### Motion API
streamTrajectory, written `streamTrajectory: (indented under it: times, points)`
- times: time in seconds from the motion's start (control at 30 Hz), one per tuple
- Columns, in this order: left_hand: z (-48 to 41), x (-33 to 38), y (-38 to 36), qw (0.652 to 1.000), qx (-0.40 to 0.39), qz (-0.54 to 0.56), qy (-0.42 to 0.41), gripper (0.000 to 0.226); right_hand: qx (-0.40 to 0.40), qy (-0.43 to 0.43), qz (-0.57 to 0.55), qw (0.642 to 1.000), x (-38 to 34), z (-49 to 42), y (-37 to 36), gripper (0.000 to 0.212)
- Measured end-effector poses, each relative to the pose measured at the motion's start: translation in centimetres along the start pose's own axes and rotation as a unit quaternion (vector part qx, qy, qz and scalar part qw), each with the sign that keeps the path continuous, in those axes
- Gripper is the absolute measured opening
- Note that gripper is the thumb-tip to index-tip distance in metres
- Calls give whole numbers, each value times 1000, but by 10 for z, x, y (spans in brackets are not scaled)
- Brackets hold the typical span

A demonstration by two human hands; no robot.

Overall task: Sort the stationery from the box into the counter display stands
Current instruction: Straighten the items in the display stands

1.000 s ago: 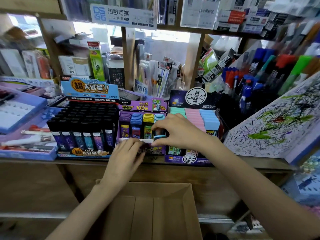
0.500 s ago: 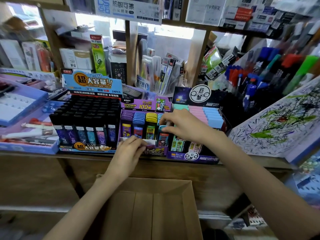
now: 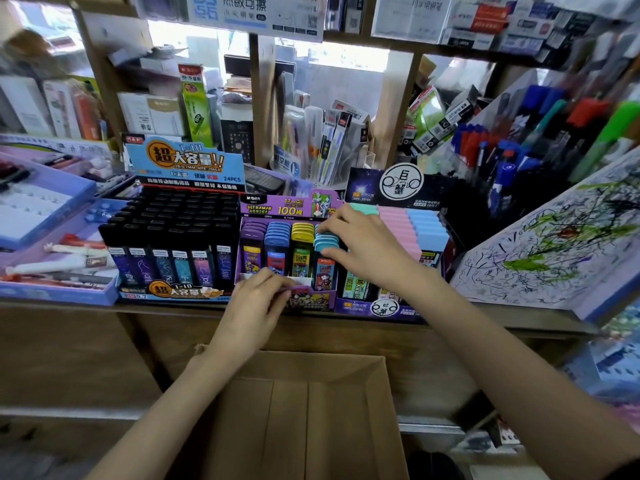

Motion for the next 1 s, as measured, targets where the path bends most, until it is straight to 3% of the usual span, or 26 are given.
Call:
streamTrajectory:
  times: [0.23, 0.63, 0.77, 1.0]
  points:
    - [-2, 2, 12, 988, 98, -116, -11, 36, -1, 59, 108, 992, -13, 11, -8, 46]
    - [-2, 2, 15, 985, 70, -155, -22, 43, 4, 42, 137, 990, -20, 9, -17, 47]
    - [10, -5, 12, 979, 45, -193, -37, 47, -2, 36, 136, 990, -23, 14, -19, 56]
    - [14, -16, -8, 974, 47, -223, -6, 54, 11, 17, 136, 991, -26, 15, -22, 55]
Point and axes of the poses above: each hand's wrist, its own z-axis away from the middle knuckle, its own y-axis out of the back of the hand, x = y × z, the point moved 1 cm from there along -z, towards the middle knuckle, and after that the axes turned 11 degrees about -z, right-handed, at the moved point
